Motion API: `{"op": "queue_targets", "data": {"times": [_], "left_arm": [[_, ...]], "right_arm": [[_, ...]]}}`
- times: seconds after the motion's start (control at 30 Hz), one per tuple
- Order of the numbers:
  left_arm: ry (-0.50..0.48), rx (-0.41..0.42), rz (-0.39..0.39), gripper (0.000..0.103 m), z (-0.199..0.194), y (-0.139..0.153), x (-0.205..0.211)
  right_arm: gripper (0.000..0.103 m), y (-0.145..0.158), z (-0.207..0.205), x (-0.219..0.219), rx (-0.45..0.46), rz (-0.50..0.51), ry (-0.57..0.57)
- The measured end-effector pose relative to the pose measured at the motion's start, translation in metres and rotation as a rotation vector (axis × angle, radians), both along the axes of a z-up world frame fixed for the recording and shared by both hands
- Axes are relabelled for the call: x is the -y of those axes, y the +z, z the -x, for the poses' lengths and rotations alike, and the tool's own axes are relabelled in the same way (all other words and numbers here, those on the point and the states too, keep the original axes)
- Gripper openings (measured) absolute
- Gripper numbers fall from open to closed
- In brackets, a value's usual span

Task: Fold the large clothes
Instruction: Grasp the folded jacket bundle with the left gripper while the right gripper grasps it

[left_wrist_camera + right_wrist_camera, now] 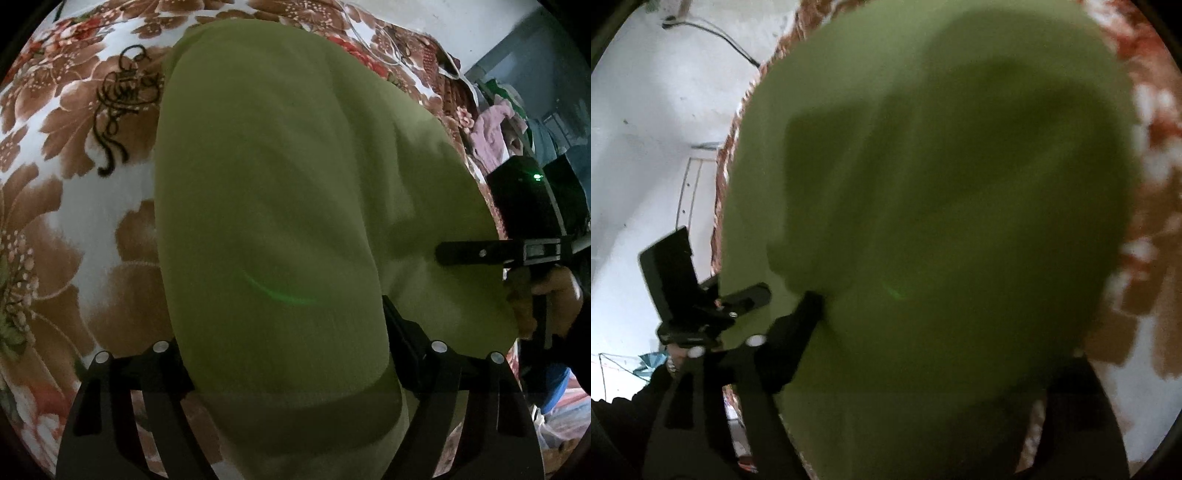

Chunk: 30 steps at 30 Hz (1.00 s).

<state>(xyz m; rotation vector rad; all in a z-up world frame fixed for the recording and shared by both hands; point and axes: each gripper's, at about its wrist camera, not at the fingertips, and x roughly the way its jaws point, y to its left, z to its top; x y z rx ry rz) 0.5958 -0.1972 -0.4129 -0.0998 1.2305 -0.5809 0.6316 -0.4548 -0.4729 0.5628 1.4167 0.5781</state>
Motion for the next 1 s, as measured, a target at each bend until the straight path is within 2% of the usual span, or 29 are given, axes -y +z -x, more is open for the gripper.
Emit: {"op": "queue_targets", "data": {"times": [0.1,0.13,0.17,0.2,0.23,0.27,0.3,0.37,0.5,0.6,0.7,0.8,1.0], "left_arm": [[-0.006,0.006,0.005,0.08,-0.002,-0.004,-0.001],[-0.01,0.008,0.006,0.08,-0.002,-0.005,-0.003],[-0.013,0.009,0.009,0.08,-0.002,-0.006,-0.002],[-0.017,0.004,0.022,0.076,-0.003,-0.008,-0.002],[-0.011,-0.01,0.041,0.074,-0.004,-0.01,-0.005],[-0.013,-0.002,0.043,0.066,-0.001,-0.006,-0.005],[-0.026,0.014,0.031,0.059,0.001,0.0,-0.003],[-0.022,0.024,0.035,0.052,0.004,0.01,-0.001],[0.035,-0.03,0.103,0.049,-0.002,-0.003,-0.011],[0.0,0.032,0.09,0.037,0.009,0.026,-0.004],[-0.018,0.044,0.133,0.036,0.029,0.061,-0.007],[-0.027,0.069,0.129,0.036,0.063,0.094,-0.01],[-0.052,0.096,0.14,0.036,0.146,0.175,-0.015]], "right_arm": [[0.079,-0.007,-0.007,0.001,-0.01,-0.041,-0.01],[0.071,-0.008,-0.009,0.002,-0.013,-0.049,-0.01],[0.054,-0.007,-0.009,0.002,-0.011,-0.066,-0.008],[0.05,-0.004,-0.008,0.003,-0.01,-0.08,-0.016],[0.041,-0.001,-0.007,0.004,-0.01,-0.089,-0.021],[0.036,0.003,-0.005,0.004,-0.008,-0.096,-0.025],[0.034,0.009,-0.004,0.004,-0.005,-0.104,-0.035],[0.031,0.014,-0.002,0.004,0.007,-0.109,-0.06],[0.03,0.002,0.005,0.011,-0.014,-0.132,-0.124],[0.024,0.032,0.014,0.008,0.047,-0.116,-0.124],[0.02,0.065,0.035,0.012,0.081,-0.144,-0.12],[0.019,0.105,0.067,0.013,0.113,-0.148,-0.103],[0.019,0.187,0.164,0.004,0.13,-0.204,-0.172]]}}
